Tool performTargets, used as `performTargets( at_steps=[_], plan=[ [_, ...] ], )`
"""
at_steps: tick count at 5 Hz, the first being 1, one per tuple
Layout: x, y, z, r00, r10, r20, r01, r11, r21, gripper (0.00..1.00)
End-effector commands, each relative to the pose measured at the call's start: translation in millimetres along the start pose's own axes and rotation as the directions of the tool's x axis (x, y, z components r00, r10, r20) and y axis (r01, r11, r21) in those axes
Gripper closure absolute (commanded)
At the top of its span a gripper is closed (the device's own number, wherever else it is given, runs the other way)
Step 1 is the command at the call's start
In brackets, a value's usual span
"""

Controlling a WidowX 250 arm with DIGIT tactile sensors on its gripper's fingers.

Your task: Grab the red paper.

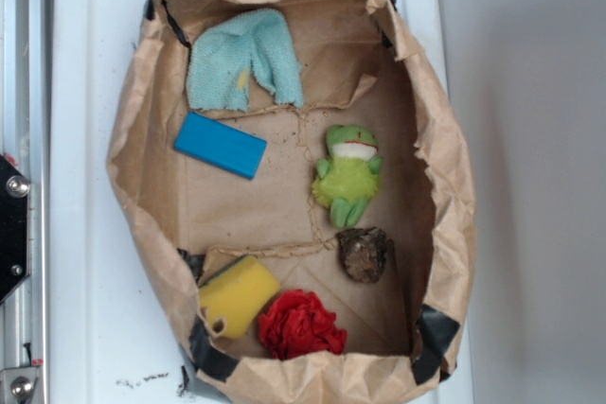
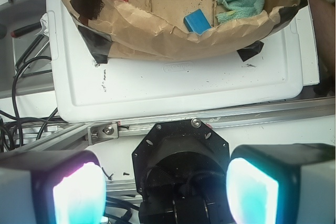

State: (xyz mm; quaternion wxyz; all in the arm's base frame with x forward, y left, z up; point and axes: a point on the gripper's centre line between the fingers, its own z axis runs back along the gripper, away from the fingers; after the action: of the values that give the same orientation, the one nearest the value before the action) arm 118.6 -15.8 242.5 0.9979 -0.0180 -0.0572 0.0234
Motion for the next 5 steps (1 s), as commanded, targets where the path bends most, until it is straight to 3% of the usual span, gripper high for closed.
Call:
performTargets(
  at_steps=[1, 4, 5],
  plan=[
    [0, 0, 0, 1.000, 0.000, 0.000, 0.000, 1.000, 0.000, 0.00],
    [69, 1, -21, 0.996, -0.077, 0.038, 0.073, 0.994, 0.082, 0.00],
    [89, 0, -29, 0.977, -0.198, 0.079, 0.184, 0.971, 0.155, 0.00]
  ],
)
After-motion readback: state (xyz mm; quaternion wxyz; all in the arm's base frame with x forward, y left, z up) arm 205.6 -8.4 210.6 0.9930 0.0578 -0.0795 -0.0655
